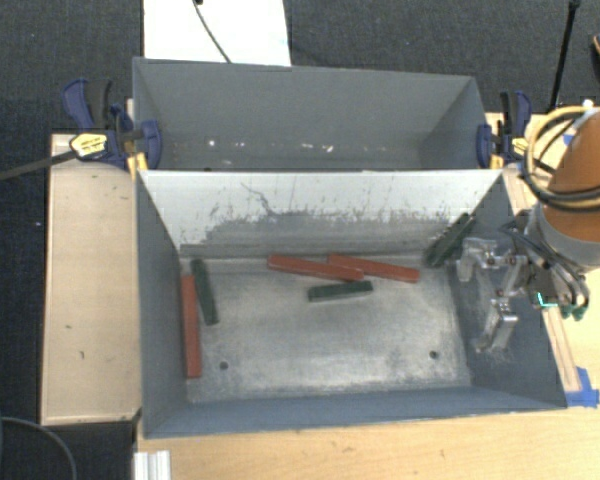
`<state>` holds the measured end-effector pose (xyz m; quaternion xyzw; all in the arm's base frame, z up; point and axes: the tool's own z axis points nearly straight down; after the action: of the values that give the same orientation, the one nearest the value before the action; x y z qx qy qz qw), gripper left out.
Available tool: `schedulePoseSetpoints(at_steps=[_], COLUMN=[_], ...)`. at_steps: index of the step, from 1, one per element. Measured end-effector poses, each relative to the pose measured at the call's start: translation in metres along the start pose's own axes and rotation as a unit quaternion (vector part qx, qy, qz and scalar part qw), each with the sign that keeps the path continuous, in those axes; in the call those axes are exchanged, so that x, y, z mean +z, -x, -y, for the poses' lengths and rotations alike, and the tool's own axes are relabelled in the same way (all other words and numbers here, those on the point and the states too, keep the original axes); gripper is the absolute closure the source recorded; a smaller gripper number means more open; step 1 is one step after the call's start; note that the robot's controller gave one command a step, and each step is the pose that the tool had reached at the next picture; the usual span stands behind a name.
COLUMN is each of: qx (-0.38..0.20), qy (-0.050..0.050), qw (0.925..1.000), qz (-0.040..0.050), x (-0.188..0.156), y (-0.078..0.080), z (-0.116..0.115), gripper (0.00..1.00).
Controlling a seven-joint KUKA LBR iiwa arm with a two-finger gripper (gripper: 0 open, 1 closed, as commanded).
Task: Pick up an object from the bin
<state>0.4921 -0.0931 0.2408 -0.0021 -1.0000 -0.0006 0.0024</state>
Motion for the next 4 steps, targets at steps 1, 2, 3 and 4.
schedulePoseSetpoints(at_steps=[1, 2, 3, 4], qx=[0.086, 0.120, 0.155, 0.154], qy=[0.001, 0.002, 0.000, 0.000], qw=[0.9963, 0.9928, 0.9880, 0.9881], qz=[0.0051, 0.0032, 0.0006, 0.0056], x=[0.028, 0.078, 0.174, 0.168], y=[0.052, 0.081, 0.099, 0.102], z=[-0.044, -0.146, -0.181, -0.179], gripper=[0.00, 0.00, 0.00, 1.00])
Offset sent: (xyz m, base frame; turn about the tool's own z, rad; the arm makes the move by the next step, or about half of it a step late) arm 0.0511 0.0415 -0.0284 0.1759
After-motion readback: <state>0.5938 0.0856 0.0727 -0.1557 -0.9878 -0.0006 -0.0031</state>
